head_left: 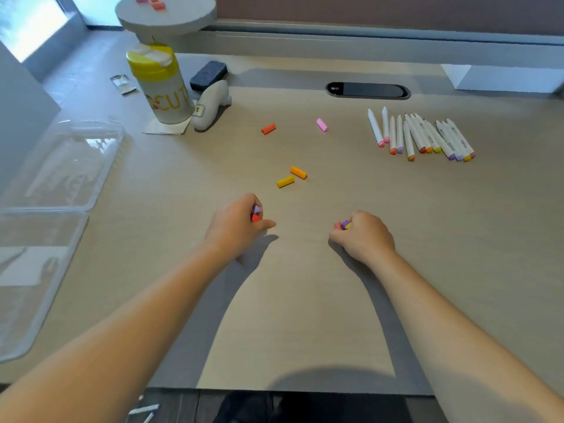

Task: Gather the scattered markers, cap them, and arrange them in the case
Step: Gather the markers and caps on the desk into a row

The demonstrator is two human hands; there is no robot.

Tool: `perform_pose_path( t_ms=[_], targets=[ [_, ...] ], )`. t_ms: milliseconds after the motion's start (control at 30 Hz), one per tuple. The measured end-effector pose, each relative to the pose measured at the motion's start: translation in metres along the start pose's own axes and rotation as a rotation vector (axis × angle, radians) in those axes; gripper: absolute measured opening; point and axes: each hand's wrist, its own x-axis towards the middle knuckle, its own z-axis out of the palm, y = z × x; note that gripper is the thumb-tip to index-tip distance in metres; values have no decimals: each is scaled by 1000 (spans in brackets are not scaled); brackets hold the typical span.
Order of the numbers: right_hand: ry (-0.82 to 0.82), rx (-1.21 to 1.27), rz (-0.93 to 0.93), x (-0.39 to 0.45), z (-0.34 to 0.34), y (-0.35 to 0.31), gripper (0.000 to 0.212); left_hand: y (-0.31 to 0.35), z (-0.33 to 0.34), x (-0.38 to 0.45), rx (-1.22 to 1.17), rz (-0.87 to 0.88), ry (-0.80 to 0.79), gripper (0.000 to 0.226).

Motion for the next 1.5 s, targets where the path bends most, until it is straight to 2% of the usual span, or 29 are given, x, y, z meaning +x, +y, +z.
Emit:
perform_pose_path(
  t_ms=[167,267,400,533,633,767,833,1000,1200,1300,1433,1500],
  targets=[
    [-49,60,-169,-2,18,-32,18,-34,-19,-19,74,-211,96,48],
    [-53,170,-263,-2,25,-39,9,-41,-13,-21,195,-287,42,51],
    [-7,193,-293,1,27,-39,7,-36,-6,-13,294,-285,-31,47],
    [43,244,-255,7,25,-38,32,-32,-7,-4,249,-207,-81,34],
    [94,307,-229,17,21,-40,31,-32,-9,6,189,-141,-80,31],
    [150,337,-242,35,13,-45,12,-26,-11,32,52,-58,-47,24],
    [157,312,-247,45,12,-47,24,-21,-8,47,34,-21,-49,16],
    [148,175,-268,71,11,-52,40,-7,3,78,120,-4,-92,34],
    [121,34,-316,91,8,-58,27,12,11,99,282,107,-84,45],
    [130,16,-301,97,6,-55,22,17,16,107,292,128,-101,42],
    [157,70,-265,101,1,-52,17,19,17,114,317,154,-144,27],
    [167,165,-228,104,-1,-53,31,17,14,116,338,187,-164,26]
  ],
)
